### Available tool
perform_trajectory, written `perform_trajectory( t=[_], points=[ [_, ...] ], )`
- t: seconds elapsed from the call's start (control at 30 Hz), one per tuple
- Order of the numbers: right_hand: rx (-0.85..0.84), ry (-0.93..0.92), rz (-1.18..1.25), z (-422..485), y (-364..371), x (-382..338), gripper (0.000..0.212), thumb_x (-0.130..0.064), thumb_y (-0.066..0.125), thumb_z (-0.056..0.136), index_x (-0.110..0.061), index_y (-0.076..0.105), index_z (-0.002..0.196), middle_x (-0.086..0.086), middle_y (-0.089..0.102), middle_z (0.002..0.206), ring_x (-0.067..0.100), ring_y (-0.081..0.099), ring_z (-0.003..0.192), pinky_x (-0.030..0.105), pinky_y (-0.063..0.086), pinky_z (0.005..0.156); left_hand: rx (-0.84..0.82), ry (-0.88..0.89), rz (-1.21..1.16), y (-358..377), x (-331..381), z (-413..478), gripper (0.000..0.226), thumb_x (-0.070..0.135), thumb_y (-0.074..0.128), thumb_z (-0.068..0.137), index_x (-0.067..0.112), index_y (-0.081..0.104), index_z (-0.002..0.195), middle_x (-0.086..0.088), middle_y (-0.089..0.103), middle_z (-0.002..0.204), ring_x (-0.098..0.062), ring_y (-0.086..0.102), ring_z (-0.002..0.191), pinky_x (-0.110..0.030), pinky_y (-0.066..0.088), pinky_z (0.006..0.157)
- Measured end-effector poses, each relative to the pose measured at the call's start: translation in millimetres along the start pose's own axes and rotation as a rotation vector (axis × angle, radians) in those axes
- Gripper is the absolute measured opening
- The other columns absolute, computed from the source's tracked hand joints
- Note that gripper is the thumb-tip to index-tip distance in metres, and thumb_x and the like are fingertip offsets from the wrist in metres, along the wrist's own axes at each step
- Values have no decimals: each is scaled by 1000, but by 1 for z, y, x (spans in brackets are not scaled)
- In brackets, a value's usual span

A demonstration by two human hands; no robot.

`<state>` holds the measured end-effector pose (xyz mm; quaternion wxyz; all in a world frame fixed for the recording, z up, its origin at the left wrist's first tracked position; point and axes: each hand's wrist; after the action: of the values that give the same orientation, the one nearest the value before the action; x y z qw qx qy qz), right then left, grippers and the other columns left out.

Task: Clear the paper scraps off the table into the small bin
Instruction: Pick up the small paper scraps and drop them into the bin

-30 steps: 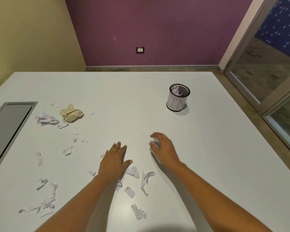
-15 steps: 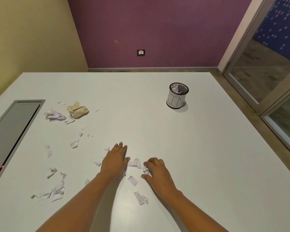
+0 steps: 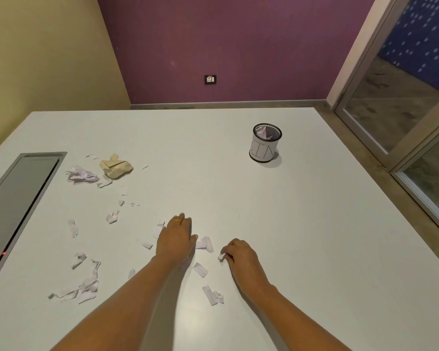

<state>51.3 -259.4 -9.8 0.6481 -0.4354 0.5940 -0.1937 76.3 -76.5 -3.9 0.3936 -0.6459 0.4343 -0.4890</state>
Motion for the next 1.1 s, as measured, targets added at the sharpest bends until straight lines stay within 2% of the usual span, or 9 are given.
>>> perform_trajectory(
  t=[0.13,0.37,0.53,0.6,0.67,0.73,0.83,1.03,1.1],
  points=[
    [-15,28,15,10,-4,1,25,-6,47,94,-6,69,105,9,64,108,18,54,106,14,35,83,29,-38,96,-1,6,3,38,34,45,93,10,46,123,-5,39,143,-18,33,135,-36,41,99],
    [0,26,13,37,-28,8,20,-1,51,90,-1,70,98,14,67,102,22,58,100,8,33,74,125,19,33,-1,10,16,29,28,45,93,9,57,111,-2,51,126,-19,46,120,-32,41,91],
    [60,38,-65,81,-66,11,19,-3,44,93,-7,61,102,15,63,102,27,59,94,31,44,81,160,43,-15,0,16,29,28,29,48,91,10,60,108,-2,51,127,-19,49,117,-32,41,90],
    [116,60,-84,103,-84,11,14,-7,40,94,-12,53,96,11,62,89,24,58,78,27,46,70,172,52,-30,0,18,33,27,29,49,91,11,61,107,-1,53,127,-18,52,115,-32,41,91],
    [207,80,-11,124,-102,9,15,-6,40,92,-17,41,81,2,52,69,3,48,59,6,36,48,170,62,-33,1,20,38,28,31,49,91,11,60,108,0,52,128,-17,51,116,-31,41,92],
    [288,93,52,144,-119,8,23,-4,45,91,-17,35,75,2,45,64,-4,41,54,10,30,38,164,59,-27,4,21,43,31,34,49,91,13,57,112,0,48,134,-16,48,122,-31,39,95],
    [394,90,72,171,-140,10,17,4,52,86,-7,48,74,10,51,71,18,44,65,23,31,53,148,33,-41,8,24,48,37,37,50,91,16,52,121,0,39,144,-16,37,133,-34,34,104],
    [624,214,179,217,-176,20,17,7,48,84,0,63,84,18,66,88,25,55,78,36,52,74,191,32,-65,13,25,61,37,38,48,92,17,49,123,0,33,148,-14,25,140,-42,25,113],
    [669,247,185,230,-183,25,16,7,51,85,-1,65,86,18,68,94,22,57,79,33,52,75,202,49,-65,15,23,65,37,38,47,93,18,48,124,0,32,149,-14,22,142,-42,22,115]
  ],
)
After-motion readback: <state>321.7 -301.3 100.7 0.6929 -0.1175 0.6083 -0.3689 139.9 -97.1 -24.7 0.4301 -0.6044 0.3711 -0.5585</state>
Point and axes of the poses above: each hand's wrist, its own z-axis towards the middle knuckle, its own y-axis out of the palm, x = y × z
